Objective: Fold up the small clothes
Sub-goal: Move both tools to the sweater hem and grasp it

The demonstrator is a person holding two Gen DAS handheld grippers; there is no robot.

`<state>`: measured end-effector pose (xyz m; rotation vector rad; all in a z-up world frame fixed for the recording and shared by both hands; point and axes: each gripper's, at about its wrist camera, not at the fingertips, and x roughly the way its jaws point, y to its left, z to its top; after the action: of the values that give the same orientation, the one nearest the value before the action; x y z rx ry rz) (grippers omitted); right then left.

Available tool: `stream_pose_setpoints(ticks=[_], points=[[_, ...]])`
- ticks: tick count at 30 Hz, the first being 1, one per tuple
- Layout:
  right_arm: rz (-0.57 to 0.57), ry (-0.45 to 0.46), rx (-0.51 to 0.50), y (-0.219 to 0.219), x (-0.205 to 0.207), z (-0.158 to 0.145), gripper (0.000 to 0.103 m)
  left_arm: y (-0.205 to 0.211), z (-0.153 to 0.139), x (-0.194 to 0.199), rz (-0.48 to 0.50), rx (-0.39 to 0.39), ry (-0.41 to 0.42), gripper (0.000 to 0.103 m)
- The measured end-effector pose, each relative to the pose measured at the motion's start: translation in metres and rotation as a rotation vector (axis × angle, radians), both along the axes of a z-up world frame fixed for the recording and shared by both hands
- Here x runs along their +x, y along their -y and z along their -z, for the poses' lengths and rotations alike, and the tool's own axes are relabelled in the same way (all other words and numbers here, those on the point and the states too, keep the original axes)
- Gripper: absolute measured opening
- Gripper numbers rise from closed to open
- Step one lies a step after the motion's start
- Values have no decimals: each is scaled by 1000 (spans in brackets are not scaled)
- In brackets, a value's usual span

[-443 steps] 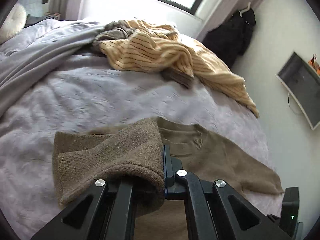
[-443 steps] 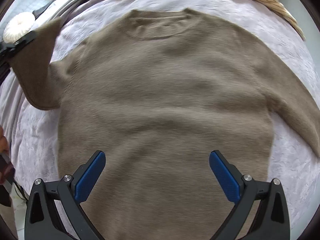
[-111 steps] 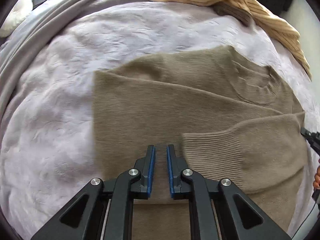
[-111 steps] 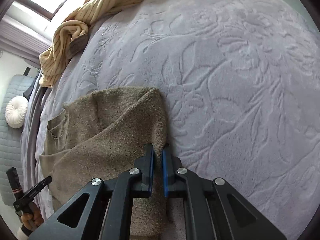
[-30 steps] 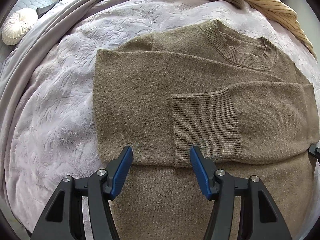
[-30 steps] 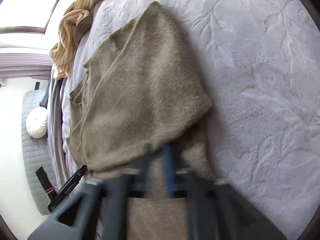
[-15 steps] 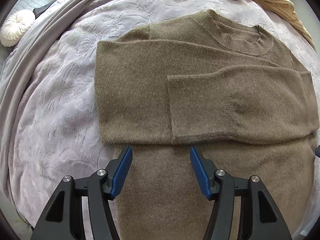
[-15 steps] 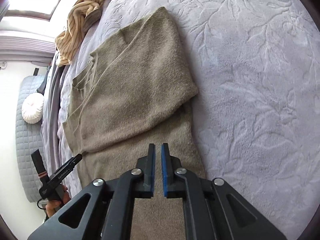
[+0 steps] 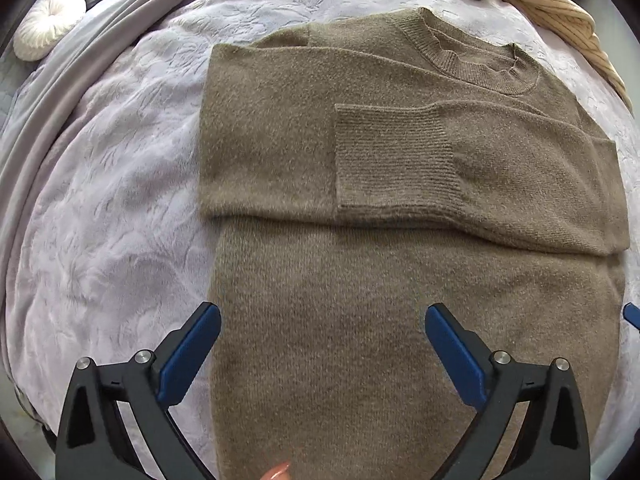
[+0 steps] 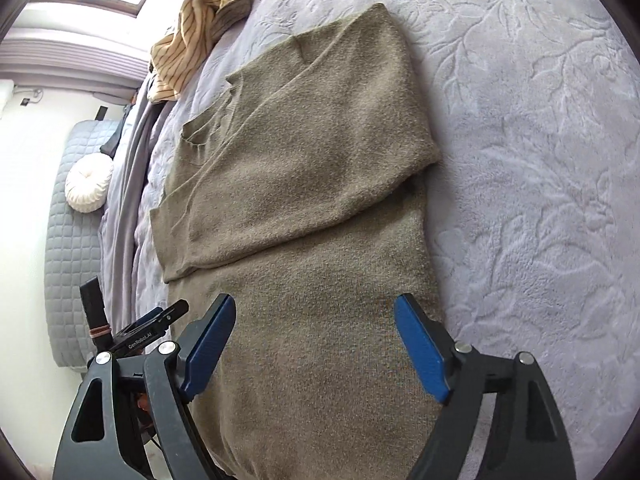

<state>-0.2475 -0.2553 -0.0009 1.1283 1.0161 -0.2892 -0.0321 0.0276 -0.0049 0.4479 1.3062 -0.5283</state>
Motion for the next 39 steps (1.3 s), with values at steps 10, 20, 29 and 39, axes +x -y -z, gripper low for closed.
stream_pose_setpoints(ticks=[10,20,29,39], points=[[-35,-11,32,-19,-12,3,85,-19,-5,-31,22,92,72,102],[-11,-16,105,-63,-63,6,85,-88,-15,-57,106,-15,-63,102],[21,-21,286,-117,-141,21,85,-161,1,-116,123,-58,-309,102],[8,58,406,-153,-129,50,86,-150,21,-155,178,-127,-444,95]])
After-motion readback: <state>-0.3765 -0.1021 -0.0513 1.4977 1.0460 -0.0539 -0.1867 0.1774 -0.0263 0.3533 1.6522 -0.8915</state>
